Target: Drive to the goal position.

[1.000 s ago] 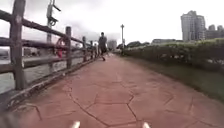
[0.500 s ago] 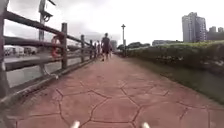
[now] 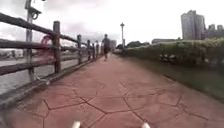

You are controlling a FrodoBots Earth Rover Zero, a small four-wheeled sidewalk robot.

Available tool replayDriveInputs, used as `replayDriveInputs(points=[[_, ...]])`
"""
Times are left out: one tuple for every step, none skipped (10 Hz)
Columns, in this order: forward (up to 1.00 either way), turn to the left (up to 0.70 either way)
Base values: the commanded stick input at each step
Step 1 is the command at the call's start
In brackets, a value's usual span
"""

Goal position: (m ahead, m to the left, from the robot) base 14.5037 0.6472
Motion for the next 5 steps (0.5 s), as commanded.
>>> replayDriveInputs(points=[[0.70,0.00],[0.70,0.00],[0.70,0.00],[0.70,0.00],[0.70,0.00]])
